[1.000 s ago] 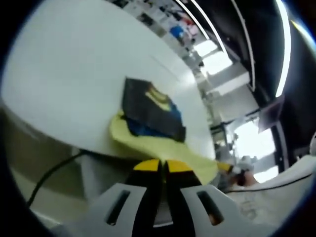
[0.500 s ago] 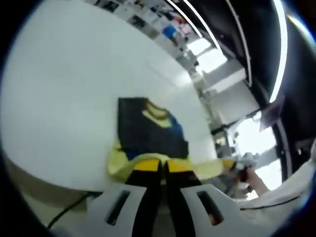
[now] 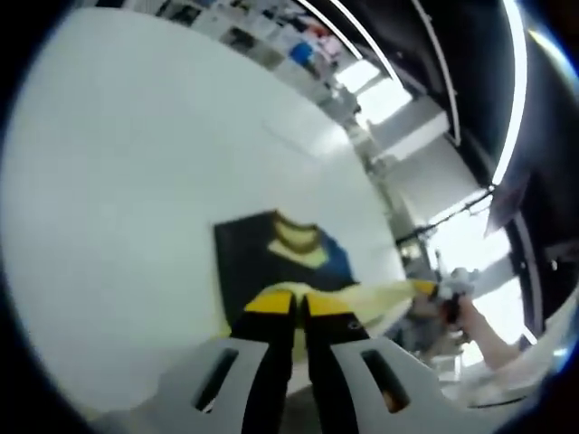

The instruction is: Fold the garment on the visible template until the final outline fits inside the template.

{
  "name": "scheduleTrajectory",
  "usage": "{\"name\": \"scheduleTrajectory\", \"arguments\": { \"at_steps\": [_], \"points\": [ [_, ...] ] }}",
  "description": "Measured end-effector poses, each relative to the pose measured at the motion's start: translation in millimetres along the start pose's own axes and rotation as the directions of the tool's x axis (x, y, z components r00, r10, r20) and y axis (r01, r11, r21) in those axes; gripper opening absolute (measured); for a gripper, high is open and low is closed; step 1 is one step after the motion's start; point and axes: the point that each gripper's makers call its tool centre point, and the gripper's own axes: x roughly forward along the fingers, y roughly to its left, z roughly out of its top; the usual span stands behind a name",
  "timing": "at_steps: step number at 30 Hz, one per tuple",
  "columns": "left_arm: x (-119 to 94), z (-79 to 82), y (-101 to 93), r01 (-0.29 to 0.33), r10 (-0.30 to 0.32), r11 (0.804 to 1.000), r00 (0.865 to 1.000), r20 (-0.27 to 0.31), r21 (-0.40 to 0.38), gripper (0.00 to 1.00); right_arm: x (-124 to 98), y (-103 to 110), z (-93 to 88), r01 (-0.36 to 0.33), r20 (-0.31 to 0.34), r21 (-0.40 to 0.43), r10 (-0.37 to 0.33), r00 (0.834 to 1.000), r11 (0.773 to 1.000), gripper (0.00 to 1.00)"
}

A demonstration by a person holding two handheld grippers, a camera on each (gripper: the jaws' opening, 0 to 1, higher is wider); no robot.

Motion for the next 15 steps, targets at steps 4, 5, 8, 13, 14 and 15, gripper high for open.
{"name": "scheduleTrajectory", "arguments": {
  "at_steps": [4, 5, 8, 13, 14, 15],
  "points": [
    [14, 4.7, 9.0, -0.011, 0.012, 1.0, 1.0, -0.018, 0.008, 0.0, 13, -5, 3.8, -0.004, -0.009, 0.014, 0.004, 1.0, 1.0, 0.02],
    [16, 5.8, 10.1, -0.01, 0.01, 1.0, 1.0, -0.02, 0.012, 0.0, 16, -5, 4.7, -0.004, -0.011, 0.012, 0.004, 1.0, 1.0, 0.02],
    [22, 11.2, 14.9, -0.006, 0.006, 1.0, 1.0, -0.012, 0.006, 0.0, 23, -7, 9.1, -0.004, -0.017, 0.003, 0.004, 1.0, 1.0, 0.02],
    [32, 24.3, 31.0, -0.012, 0.012, 1.0, 1.0, -0.009, -0.014, 0.0, 34, -14, 20.0, -0.002, -0.014, 0.003, 0.002, 1.0, 1.0, 0.02],
    [34, 26.2, 32.5, -0.013, 0.012, 1.0, 1.0, -0.01, -0.015, 0.0, 35, -16, 22.0, -0.002, -0.013, 0.006, 0.002, 1.0, 1.0, 0.02],
    [37, 29.4, 35.6, -0.014, 0.014, 1.0, 1.0, -0.013, -0.014, 0.0, 38, -17, 24.9, -0.004, -0.011, 0.009, 0.004, 1.0, 1.0, 0.02]
  ]
}}
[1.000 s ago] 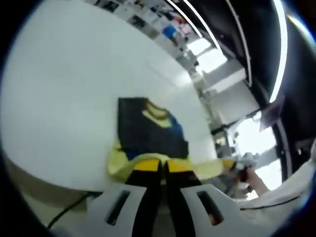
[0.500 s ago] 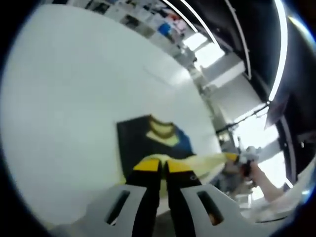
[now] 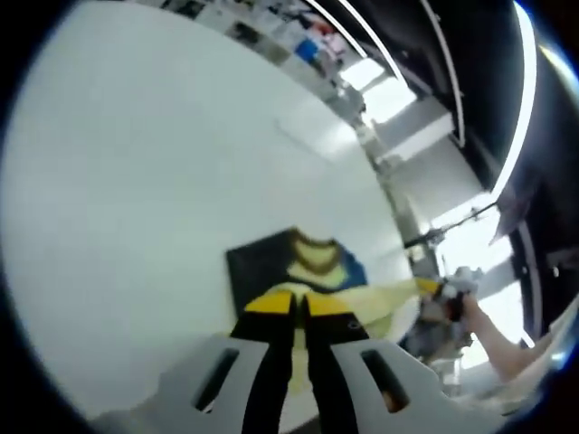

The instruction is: Fold the garment on the visible template until the final outline fits inside the template.

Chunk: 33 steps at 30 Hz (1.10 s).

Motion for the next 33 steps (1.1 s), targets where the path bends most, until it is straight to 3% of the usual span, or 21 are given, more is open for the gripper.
{"name": "scheduleTrajectory", "arguments": {
  "at_steps": [7, 11, 17, 28, 33],
  "points": [
    [14, 11.4, 7.8, -0.005, 0.005, 1.0, 1.0, -0.009, -0.006, 0.0, 18, -10, 6.9, 0.005, -0.019, 0.0, -0.005, 1.0, 1.0, 0.02],
    [22, 8.6, 13.3, -0.008, 0.007, 1.0, 1.0, -0.025, -0.019, 0.0, 26, -17, 7.9, 0.006, -0.028, 0.003, -0.006, 1.0, 1.0, 0.02],
    [34, 2.5, 22.9, 0.004, -0.006, 0.992, 1.0, -0.015, -0.124, 0.0, 39, -31, 2.4, 0.003, -0.038, 0.048, -0.001, 0.999, 0.999, 0.02],
    [46, 16.1, 34.6, -0.004, 0.001, 0.993, 1.0, -0.027, -0.119, 0.0, 59, -46, 14.9, 0.002, -0.034, 0.076, 0.0, 0.999, 0.997, 0.02],
    [55, 9.5, 31.4, 0.007, -0.013, 0.985, 0.999, -0.037, -0.171, 0.0, 70, -55, 10.6, 0.009, -0.062, 0.093, -0.003, 0.998, 0.996, 0.03]
  ]
}}
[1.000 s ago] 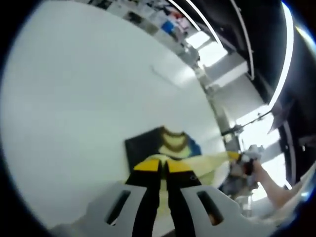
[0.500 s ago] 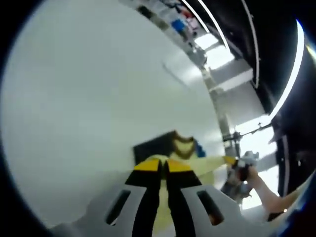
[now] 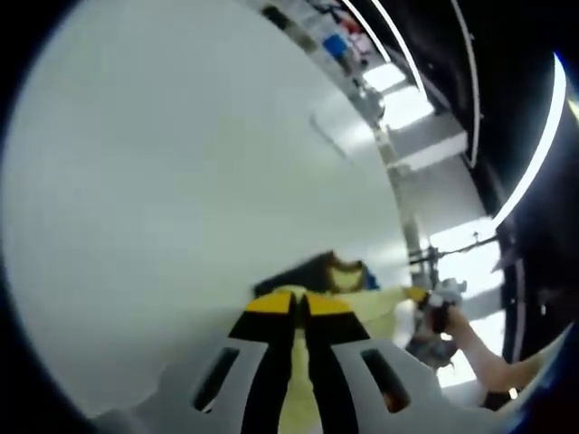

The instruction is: Fold the garment on the visible template until the final outline fits inside the template.

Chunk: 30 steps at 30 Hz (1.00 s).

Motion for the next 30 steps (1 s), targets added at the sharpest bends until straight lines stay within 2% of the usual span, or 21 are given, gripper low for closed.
{"name": "scheduleTrajectory", "arguments": {
  "at_steps": [4, 5, 13, 17, 21, 26, 30],
  "points": [
    [6, -5.8, -8.9, 0.0, -0.001, 1.0, 1.0, -0.007, -0.023, 0.0, 7, -4, -2.1, -0.001, -0.015, 0.018, 0.002, 1.0, 1.0, 0.03],
    [7, 1.2, -0.2, 0.002, -0.003, 0.999, 1.0, -0.008, -0.032, 0.0, 8, -5, -1.7, 0.0, -0.015, 0.019, 0.0, 1.0, 1.0, 0.03],
    [11, -2.9, -8.9, 0.008, -0.008, 0.994, 1.0, 0.003, -0.108, 0.0, 18, -15, 1.3, -0.01, -0.027, 0.093, 0.013, 1.0, 0.996, 0.03],
    [11, 1.1, -8.0, 0.032, -0.026, 0.984, 0.999, 0.035, -0.177, 0.0, 19, -16, 2.0, -0.016, -0.009, 0.121, 0.017, 1.0, 0.993, 0.04],
    [9, 2.2, -7.2, 0.029, -0.021, 0.983, 0.999, 0.05, -0.18, 0.0, 19, -15, 5.3, -0.031, 0.032, 0.155, 0.026, 0.999, 0.987, 0.04],
    [8, -0.3, -13.0, 0.024, -0.015, 0.985, 0.998, 0.055, -0.172, 0.0, 20, -16, 5.4, -0.034, 0.039, 0.177, 0.027, 0.999, 0.984, 0.03],
    [9, 2.9, -13.7, 0.045, -0.027, 0.973, 0.997, 0.079, -0.226, 0.0, 22, -21, 5.7, -0.028, 0.048, 0.222, 0.018, 0.999, 0.975, 0.03]
  ]
}}
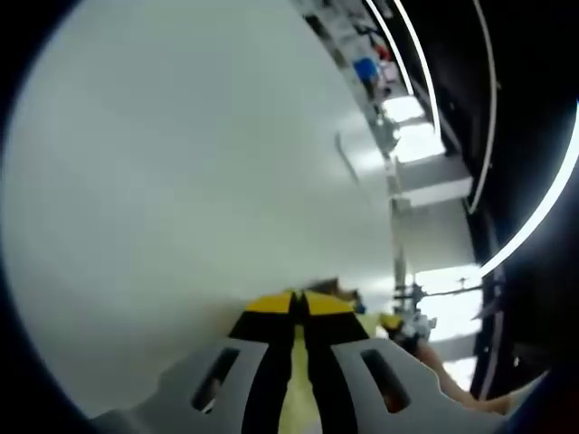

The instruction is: Fold the garment on the visible template until the final outline fits inside the template.

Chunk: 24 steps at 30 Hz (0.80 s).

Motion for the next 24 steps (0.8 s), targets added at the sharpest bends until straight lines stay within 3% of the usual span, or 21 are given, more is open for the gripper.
{"name": "scheduleTrajectory", "arguments": {
  "at_steps": [2, 7, 13, 19, 20, 22, 24],
  "points": [
    [0, 5.6, 2.3, 0.009, -0.008, 0.999, 1.0, 0.023, -0.044, 0.0, 1, 0, 1.4, -0.004, 0.014, 0.034, 0.003, 1.0, 0.999, 0.03],
    [-1, 19.8, 16.1, 0.002, -0.001, 0.999, 1.0, 0.021, -0.042, 0.0, 3, 1, 2.9, -0.011, 0.027, 0.058, 0.01, 1.0, 0.998, 0.03],
    [-2, 23.9, 18.4, 0.01, -0.006, 0.997, 0.999, 0.043, -0.081, 0.0, 6, 4, 8.0, -0.037, 0.055, 0.127, 0.03, 0.998, 0.991, 0.04],
    [1, 33.0, 14.6, 0.059, -0.049, 0.991, 0.995, 0.082, -0.124, 0.0, 4, 17, 37.6, -0.139, 0.206, 0.257, 0.086, 0.975, 0.956, 0.1],
    [0, 48.8, 16.0, 0.08, -0.058, 0.987, 0.986, 0.157, -0.14, 0.01, 3, 16, 40.5, -0.129, 0.212, 0.242, 0.077, 0.974, 0.962, 0.12],
    [-3, 60.5, 16.7, 0.103, -0.061, 0.976, 0.975, 0.216, -0.19, 0.08, 2, 16, 43.7, -0.123, 0.223, 0.232, 0.07, 0.972, 0.965, 0.14],
    [-6, 63.0, 18.9, 0.087, -0.046, 0.98, 0.974, 0.223, -0.18, 0.17, 2, 16, 44.7, -0.125, 0.227, 0.229, 0.072, 0.971, 0.965, 0.15]
  ]
}}
